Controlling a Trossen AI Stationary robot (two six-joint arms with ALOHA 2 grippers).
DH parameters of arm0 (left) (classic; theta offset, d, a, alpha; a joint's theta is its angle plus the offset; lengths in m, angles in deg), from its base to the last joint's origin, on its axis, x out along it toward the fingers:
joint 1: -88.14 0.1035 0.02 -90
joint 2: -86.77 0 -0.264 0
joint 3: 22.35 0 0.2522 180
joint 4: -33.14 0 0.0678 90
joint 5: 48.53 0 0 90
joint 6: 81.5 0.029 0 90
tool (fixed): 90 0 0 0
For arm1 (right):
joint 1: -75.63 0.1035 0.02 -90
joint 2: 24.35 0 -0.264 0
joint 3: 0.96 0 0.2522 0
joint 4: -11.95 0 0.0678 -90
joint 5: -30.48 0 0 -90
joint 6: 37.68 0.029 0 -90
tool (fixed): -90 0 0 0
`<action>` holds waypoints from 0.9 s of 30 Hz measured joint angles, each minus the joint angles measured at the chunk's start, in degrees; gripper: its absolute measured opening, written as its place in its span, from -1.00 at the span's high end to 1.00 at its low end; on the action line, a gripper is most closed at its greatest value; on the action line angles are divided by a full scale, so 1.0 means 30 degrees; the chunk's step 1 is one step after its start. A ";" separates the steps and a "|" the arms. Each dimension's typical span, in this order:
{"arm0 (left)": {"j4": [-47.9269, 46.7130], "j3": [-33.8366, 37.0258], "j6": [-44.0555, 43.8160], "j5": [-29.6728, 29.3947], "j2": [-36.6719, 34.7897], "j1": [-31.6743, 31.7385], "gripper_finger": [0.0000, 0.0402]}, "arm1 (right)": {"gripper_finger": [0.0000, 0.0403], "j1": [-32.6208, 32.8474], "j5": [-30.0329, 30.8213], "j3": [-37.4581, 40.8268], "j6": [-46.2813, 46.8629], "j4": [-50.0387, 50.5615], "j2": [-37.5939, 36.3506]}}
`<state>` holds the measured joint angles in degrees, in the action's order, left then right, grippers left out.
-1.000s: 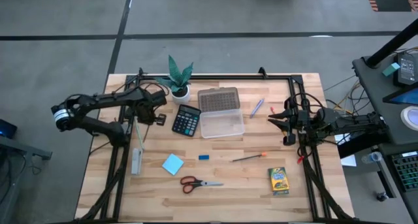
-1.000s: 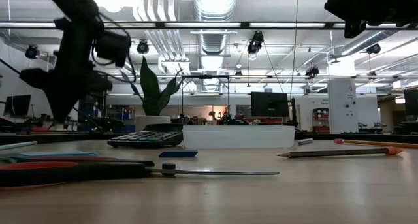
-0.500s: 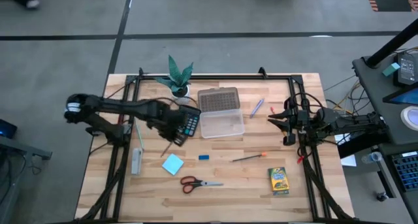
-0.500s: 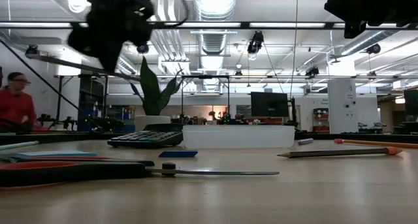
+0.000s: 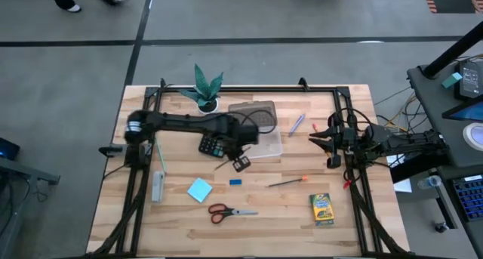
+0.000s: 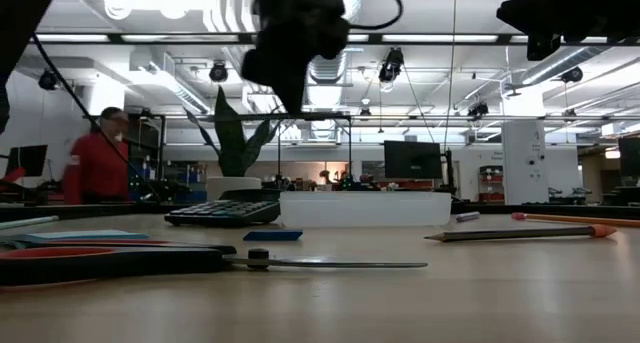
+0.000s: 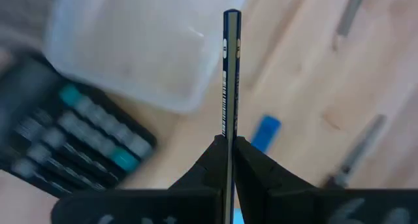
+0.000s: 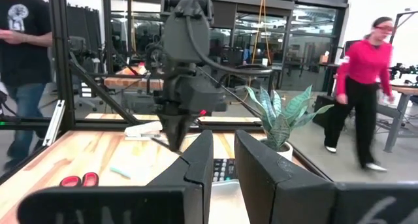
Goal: Pack school essentials
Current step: Put the black pencil into the supplies box
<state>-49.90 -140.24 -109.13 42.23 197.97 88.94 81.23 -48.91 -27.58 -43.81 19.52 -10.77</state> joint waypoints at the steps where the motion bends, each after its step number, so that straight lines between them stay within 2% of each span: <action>1: -0.0236 -0.0751 0.0564 -0.0421 0.0466 0.0073 1.00 | 0.73 0.0000 0.0000 0.0000 -0.0001 0.0015 -0.0006; 8: -0.0205 -0.4065 0.4399 -0.2603 0.2460 0.0706 1.00 | 0.73 0.0000 0.0000 0.0000 0.0028 0.0029 -0.0006; 16: 0.1893 -0.4191 0.8202 -0.4592 0.3705 0.1553 1.00 | 0.73 0.0007 -0.0004 0.0000 0.0031 0.0283 -0.0006; 21: 0.3852 -0.3960 1.0668 -0.5014 0.4195 0.1771 1.00 | 0.73 0.0000 -0.0007 0.0000 0.0037 0.0543 -0.0006; 27: 0.5272 -0.3915 1.1959 -0.5392 0.4568 0.1994 1.00 | 0.73 0.0007 -0.0007 0.0000 0.0042 0.0617 0.0001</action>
<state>-34.08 -151.99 -73.26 26.05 211.67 94.92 81.25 -48.93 -27.58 -43.68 21.37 -10.76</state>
